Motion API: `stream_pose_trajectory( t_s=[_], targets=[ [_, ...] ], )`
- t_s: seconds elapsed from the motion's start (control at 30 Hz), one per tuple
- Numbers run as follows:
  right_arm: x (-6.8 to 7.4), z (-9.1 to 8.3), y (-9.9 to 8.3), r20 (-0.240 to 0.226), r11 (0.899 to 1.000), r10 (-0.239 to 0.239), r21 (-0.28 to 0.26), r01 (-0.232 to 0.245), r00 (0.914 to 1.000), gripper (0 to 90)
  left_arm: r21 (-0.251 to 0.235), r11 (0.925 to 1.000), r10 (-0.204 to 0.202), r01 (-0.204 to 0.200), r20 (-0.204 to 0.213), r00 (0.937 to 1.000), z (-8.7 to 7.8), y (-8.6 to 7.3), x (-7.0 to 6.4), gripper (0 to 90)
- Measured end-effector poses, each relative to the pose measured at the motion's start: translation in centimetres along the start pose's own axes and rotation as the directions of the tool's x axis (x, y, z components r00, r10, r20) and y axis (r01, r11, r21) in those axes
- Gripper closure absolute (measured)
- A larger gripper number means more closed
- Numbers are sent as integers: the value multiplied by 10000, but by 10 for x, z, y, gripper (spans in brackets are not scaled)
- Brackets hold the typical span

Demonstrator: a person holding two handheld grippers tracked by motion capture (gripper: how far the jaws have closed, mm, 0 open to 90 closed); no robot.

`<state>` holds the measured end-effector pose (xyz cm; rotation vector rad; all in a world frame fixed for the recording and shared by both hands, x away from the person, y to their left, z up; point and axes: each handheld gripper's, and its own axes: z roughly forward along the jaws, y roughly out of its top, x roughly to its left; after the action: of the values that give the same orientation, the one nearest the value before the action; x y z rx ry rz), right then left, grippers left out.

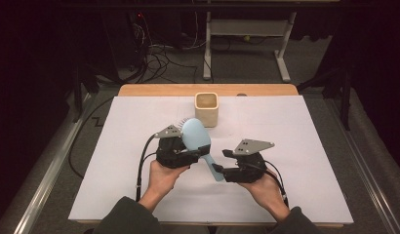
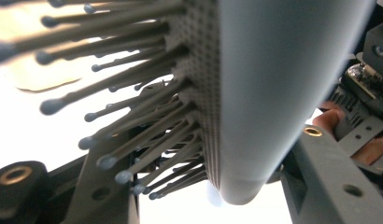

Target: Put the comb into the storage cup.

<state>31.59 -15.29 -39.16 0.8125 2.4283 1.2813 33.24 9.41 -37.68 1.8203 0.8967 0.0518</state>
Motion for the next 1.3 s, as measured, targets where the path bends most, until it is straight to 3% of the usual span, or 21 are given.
stream_pose_trajectory(
  t_s=[0.17, 0.33, 0.53, 0.97, 1.13, 1.3],
  targets=[
    [-9, -9, -7, 220, 9993, 237, -278, -231, 9995, 355, -12, 10000, 39, -39, -45, 10000, -2, 1, 1, 538],
    [-16, -18, -13, 462, 9989, 195, -426, -175, 9987, 320, -41, 10000, 69, -70, -215, 9997, -6, 4, 3, 538],
    [-28, -34, -27, 288, 9947, 465, -933, -437, 9985, 331, -185, 9998, 76, -82, -348, 9994, -12, 6, 7, 538],
    [-47, -56, -62, 1053, 9852, 937, -1529, -769, 9900, 325, -295, 9996, 28, -45, -595, 9982, -18, 9, 13, 538],
    [-51, -65, -75, 1239, 9790, 1204, -1791, -972, 9850, 312, -330, 9994, 58, -81, -673, 9977, -20, 12, 13, 537],
    [-56, -77, -84, 1656, 9629, 1507, -2477, -1068, 9746, 305, -324, 9994, 101, -128, -819, 9966, -19, 17, 14, 536]
  ],
)
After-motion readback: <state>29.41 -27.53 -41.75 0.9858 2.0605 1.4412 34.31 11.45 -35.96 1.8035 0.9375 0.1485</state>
